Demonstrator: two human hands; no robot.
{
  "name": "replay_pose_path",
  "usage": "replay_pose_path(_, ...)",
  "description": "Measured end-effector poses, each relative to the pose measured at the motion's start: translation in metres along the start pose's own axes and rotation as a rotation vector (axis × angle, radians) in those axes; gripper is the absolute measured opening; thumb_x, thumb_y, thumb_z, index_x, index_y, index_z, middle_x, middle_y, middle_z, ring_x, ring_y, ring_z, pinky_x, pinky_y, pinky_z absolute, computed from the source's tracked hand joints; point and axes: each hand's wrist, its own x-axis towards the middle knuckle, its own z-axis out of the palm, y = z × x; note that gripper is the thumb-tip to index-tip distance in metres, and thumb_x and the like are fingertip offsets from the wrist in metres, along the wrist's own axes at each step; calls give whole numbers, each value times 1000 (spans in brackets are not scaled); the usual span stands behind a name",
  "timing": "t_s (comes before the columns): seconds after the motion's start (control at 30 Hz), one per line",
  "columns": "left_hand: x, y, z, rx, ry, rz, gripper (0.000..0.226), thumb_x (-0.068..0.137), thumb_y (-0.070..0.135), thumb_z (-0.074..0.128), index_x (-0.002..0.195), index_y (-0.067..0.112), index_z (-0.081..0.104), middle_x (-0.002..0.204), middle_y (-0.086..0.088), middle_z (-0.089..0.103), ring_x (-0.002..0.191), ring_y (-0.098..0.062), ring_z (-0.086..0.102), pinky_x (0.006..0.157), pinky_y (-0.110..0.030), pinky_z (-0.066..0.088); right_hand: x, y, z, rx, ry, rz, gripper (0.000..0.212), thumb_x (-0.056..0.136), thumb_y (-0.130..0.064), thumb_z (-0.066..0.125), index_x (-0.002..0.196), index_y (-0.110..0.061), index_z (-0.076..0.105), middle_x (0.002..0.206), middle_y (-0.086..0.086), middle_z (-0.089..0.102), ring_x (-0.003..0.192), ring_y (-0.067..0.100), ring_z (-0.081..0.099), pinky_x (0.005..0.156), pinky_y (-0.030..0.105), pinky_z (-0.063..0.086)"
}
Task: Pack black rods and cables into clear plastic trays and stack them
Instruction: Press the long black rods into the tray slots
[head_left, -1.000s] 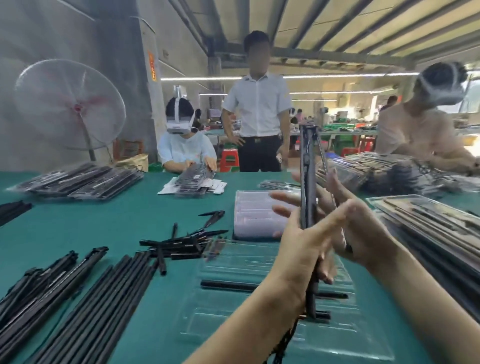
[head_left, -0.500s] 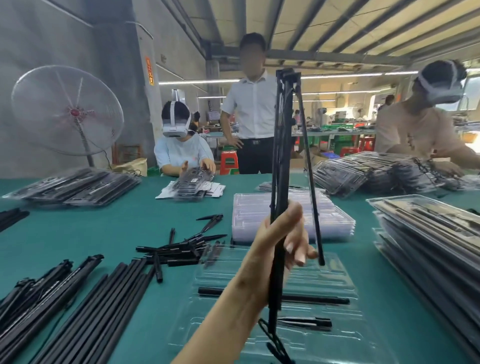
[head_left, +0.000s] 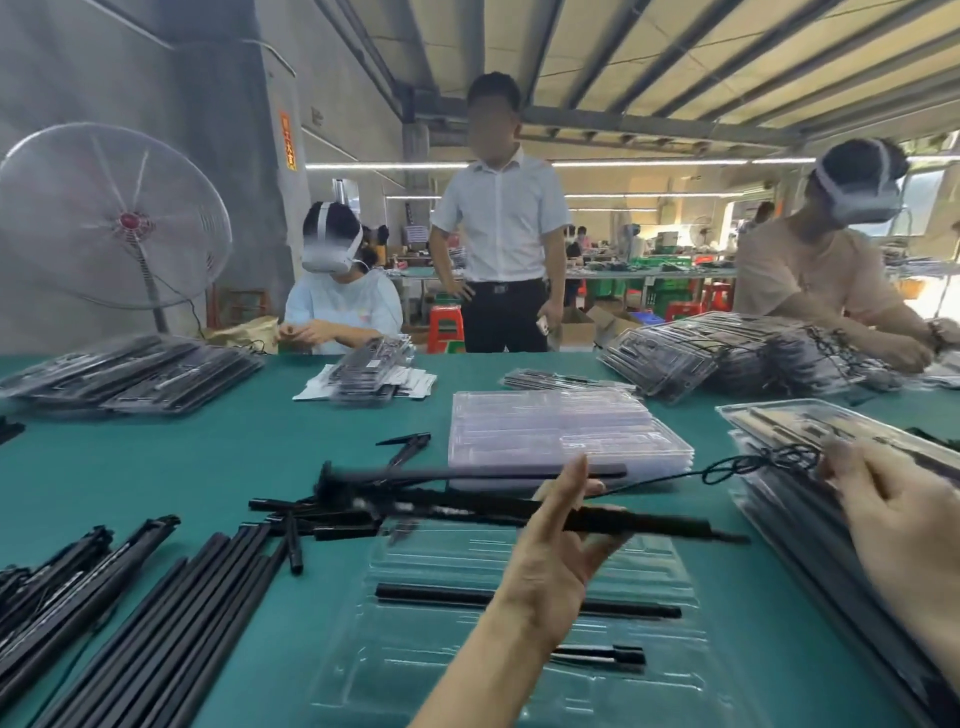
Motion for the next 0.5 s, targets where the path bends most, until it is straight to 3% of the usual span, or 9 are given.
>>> replay_pose_path(0.1,5,-9,-11,-68,128,-9,18,66,23,75,80,16,66,81,-5,65,65,-19,62,63,-25,58,-2,-11,13,-204,-17,-141,38,98,-38,45,76,-12,59,42,2,47,34,19,42,41,17,25)
replay_pose_path(0.17,7,-17,-19,-112,159,9,22,69,18,71,89,21,63,78,-4,67,63,-19,61,61,-24,58,-8,-8,19,-266,-160,-106,31,98,-28,53,79,-7,65,47,12,57,41,28,53,42,26,31)
replay_pose_path(0.23,5,-21,-24,-76,138,43,23,72,17,69,94,23,63,80,-3,67,67,-20,61,64,-25,58,-15,-1,32,-232,-385,0,25,94,-25,56,78,-9,67,59,12,65,59,34,64,53,36,39)
replay_pose_path(0.3,4,-26,-29,9,119,48,23,72,20,69,94,23,63,85,-3,69,74,-19,64,67,-27,57,-24,9,40,-110,-576,145,26,94,-25,55,76,-12,68,63,7,67,63,24,67,68,31,45)
replay_pose_path(0.37,6,-33,-34,102,132,30,23,70,21,70,91,22,62,89,-2,70,81,-17,65,71,-28,57,-31,10,41,122,-618,221,24,97,-25,50,85,-19,70,76,4,71,65,7,67,70,8,41)
replay_pose_path(0.4,7,-37,-34,126,135,18,23,69,20,70,90,23,61,89,-1,70,83,-17,64,74,-28,57,-34,8,42,282,-603,246,27,96,-30,46,91,-21,70,85,4,73,72,3,67,72,4,41)
replay_pose_path(0.5,11,-48,-34,133,123,-19,27,69,13,69,91,22,56,86,-3,65,84,-16,62,75,-28,54,-46,0,41,655,-707,255,50,92,-58,40,111,-20,66,103,3,72,94,11,68,84,15,47)
